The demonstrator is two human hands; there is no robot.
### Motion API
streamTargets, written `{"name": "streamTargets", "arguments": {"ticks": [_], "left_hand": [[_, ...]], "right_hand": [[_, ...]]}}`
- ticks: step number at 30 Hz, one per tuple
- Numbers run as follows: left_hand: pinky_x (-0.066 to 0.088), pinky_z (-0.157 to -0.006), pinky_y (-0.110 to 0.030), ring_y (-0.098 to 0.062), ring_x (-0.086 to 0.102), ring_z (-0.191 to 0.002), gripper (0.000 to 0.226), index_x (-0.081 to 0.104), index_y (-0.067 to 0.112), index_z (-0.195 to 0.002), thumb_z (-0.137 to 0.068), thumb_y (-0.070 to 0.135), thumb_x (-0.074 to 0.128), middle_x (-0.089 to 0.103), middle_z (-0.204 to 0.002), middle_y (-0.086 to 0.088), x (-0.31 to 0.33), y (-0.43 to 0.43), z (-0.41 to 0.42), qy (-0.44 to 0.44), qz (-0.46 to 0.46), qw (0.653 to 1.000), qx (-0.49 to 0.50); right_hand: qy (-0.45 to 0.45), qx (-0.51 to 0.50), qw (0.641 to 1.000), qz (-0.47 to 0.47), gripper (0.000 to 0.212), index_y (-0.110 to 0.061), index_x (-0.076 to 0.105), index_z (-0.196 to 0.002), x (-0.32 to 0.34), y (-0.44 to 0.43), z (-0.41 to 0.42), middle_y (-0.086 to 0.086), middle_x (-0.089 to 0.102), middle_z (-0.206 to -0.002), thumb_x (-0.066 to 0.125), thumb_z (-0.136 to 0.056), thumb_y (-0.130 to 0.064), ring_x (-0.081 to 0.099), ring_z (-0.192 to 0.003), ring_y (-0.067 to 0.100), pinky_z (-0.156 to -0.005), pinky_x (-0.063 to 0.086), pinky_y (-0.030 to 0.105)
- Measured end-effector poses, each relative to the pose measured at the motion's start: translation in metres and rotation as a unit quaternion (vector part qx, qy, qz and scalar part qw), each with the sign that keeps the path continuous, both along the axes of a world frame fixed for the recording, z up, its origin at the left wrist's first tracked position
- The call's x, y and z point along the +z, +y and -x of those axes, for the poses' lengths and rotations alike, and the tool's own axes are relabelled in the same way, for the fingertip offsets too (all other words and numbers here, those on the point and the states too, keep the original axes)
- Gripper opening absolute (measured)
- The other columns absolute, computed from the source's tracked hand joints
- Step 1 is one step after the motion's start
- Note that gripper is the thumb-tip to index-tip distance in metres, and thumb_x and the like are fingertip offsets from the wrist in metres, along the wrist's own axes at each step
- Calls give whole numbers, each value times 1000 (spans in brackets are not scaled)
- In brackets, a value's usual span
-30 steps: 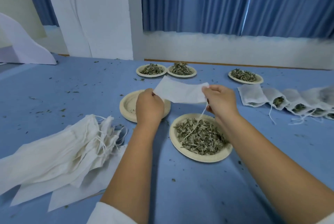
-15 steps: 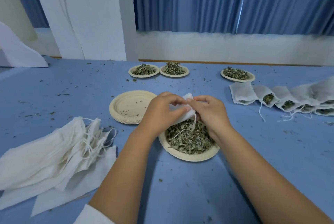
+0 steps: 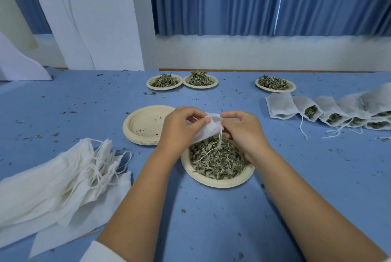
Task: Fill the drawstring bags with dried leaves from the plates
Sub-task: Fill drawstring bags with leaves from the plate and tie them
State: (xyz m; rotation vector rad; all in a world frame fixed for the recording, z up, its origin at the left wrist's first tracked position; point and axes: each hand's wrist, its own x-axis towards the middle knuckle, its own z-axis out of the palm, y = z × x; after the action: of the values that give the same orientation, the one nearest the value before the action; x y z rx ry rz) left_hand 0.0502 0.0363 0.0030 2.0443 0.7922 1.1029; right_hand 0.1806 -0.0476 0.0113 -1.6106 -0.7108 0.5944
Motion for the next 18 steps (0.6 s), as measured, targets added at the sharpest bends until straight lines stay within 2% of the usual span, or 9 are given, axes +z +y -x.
{"name": "streamTargets", "arguments": {"ticks": [4, 6, 8, 11, 14, 18], "left_hand": [[42, -64, -10, 5, 54, -62, 12, 72, 27, -77, -82, 19, 78, 68, -74, 18, 3, 3, 3, -18, 42, 999, -20], [41, -63, -11, 6, 53, -61, 8, 73, 24, -79, -84, 19, 76, 67, -71, 19, 3, 3, 4, -21, 52, 998, -20], [44, -65, -15, 1, 56, -66, 6, 73, 21, -83, -87, 17, 72, 69, -77, 14, 4, 3, 5, -32, 53, 998, -18], [46, -72, -18, -4, 59, -75, 9, 72, 22, -84, -89, 15, 68, 69, -89, 7, 4, 5, 8, -42, 36, 998, -14], [43, -70, -12, 2, 54, -70, 14, 71, 27, -79, -86, 15, 69, 67, -93, 7, 5, 8, 10, -31, 22, 999, 2], [41, -65, -18, -4, 53, -67, 6, 73, 27, -79, -85, 24, 72, 68, -86, 8, 3, 6, 7, -14, 39, 999, 1]], "right_hand": [[-49, 1, 999, 7, 14, -16, 63, -91, -3, -1, -4, 4, 69, -73, 63, -80, -6, 53, -39, 0, -39, 38, 14], [-95, 22, 995, 0, 12, -17, 59, -87, -4, -1, -2, 7, 70, -71, 65, -81, -7, 52, -44, 6, -45, 40, 18], [-134, 50, 989, -26, 17, -18, 57, -79, -6, 0, 0, 12, 67, -67, 65, -83, -3, 50, -50, 12, -52, 41, 23], [-189, 78, 978, -44, 29, -23, 60, -70, -10, 1, 2, 0, 64, -66, 67, -80, 3, 50, -50, 4, -54, 42, 19], [-227, 78, 970, -49, 26, -23, 73, -80, -13, 2, 3, -4, 69, -75, 67, -81, 2, 59, -60, 7, -61, 49, 17], [-288, 82, 952, -62, 25, -22, 78, -98, -15, 2, 6, -7, 72, -84, 62, -88, -5, 64, -74, 12, -70, 49, 22]]}}
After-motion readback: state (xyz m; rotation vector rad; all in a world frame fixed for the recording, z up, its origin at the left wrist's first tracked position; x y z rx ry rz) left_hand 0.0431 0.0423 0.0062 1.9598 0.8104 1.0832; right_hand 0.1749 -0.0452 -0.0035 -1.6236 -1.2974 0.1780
